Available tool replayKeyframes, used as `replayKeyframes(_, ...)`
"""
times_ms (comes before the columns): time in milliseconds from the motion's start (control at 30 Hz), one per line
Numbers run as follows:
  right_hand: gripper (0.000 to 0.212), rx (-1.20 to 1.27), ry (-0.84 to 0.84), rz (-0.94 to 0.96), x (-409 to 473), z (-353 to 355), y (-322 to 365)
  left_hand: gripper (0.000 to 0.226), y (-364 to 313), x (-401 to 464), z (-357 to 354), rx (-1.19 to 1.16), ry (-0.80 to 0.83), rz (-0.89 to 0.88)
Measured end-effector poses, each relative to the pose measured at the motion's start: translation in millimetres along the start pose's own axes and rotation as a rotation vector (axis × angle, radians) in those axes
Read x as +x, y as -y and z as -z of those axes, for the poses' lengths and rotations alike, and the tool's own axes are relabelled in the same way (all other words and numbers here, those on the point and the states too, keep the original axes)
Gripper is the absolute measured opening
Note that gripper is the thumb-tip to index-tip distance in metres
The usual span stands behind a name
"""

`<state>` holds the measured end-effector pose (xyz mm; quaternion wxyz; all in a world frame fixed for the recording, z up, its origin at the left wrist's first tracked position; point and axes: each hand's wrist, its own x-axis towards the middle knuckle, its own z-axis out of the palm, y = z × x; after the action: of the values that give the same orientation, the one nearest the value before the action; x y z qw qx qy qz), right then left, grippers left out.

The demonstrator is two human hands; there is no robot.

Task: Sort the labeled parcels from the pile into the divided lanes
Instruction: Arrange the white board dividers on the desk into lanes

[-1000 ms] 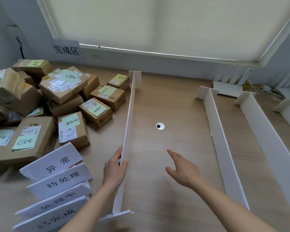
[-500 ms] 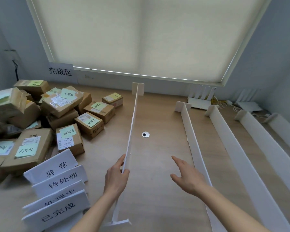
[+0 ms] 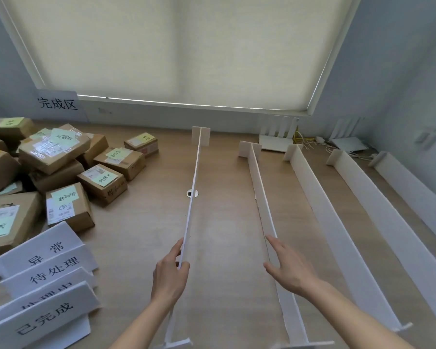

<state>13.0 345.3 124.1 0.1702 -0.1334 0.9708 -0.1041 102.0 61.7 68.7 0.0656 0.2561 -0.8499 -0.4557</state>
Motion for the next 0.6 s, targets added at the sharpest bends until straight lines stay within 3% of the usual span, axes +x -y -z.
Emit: replayKeyframes(600,0.075,-0.005,0.008,0.021,33,-52,-61,0.061,37,11,-81,0.070,0.011,0.034)
